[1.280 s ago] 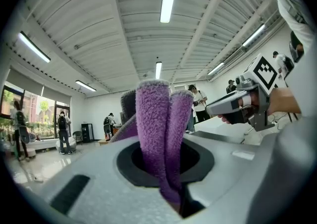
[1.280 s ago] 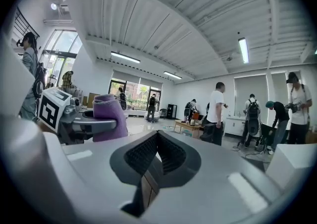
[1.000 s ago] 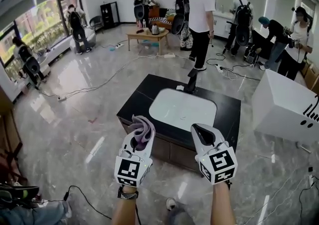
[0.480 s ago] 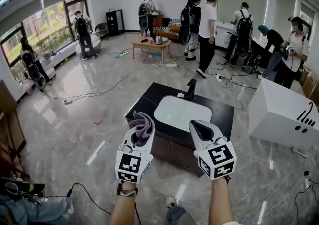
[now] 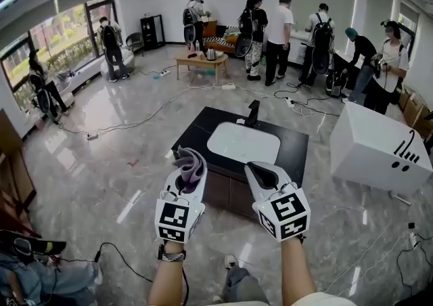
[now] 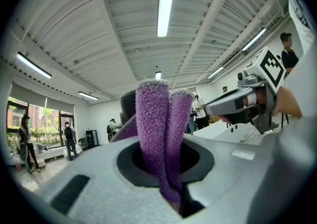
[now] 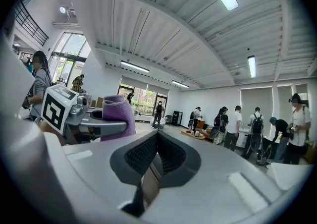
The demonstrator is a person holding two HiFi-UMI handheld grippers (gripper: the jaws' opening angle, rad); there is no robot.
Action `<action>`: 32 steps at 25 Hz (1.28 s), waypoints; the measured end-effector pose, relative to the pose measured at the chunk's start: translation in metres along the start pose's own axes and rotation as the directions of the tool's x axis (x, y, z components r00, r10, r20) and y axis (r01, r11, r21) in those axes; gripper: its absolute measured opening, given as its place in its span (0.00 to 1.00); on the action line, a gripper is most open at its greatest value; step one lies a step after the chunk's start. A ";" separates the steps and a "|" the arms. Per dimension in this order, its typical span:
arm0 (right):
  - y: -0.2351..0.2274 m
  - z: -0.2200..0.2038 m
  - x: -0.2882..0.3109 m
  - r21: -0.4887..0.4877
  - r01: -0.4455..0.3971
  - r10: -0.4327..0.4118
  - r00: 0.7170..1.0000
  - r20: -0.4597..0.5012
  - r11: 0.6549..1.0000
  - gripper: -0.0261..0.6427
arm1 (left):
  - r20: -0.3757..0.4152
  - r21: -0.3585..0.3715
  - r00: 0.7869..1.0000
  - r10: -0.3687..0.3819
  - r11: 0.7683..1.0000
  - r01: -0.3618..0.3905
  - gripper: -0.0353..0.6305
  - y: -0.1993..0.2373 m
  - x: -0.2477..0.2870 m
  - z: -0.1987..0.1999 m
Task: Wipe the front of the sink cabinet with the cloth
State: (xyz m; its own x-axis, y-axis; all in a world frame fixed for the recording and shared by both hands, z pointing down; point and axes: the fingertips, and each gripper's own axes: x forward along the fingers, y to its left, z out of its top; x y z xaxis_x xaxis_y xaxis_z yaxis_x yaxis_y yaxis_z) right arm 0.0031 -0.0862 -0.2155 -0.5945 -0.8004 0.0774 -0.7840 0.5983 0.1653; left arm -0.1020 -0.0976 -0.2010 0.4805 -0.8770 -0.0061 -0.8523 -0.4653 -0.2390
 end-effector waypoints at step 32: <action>0.032 0.007 -0.025 -0.006 -0.021 0.021 0.999 -0.028 1.000 0.05 | -0.024 0.019 1.000 -0.010 1.000 0.010 0.13 -0.015 -0.039 0.015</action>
State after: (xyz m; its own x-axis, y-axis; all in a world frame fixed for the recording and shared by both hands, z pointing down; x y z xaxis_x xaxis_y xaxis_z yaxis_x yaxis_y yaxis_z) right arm -0.0082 -0.0470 -0.2188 -0.6058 -0.7882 0.1080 -0.7699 0.6151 0.1700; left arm -0.1054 -0.0544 -0.2119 0.4838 -0.8750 0.0193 -0.8433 -0.4719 -0.2573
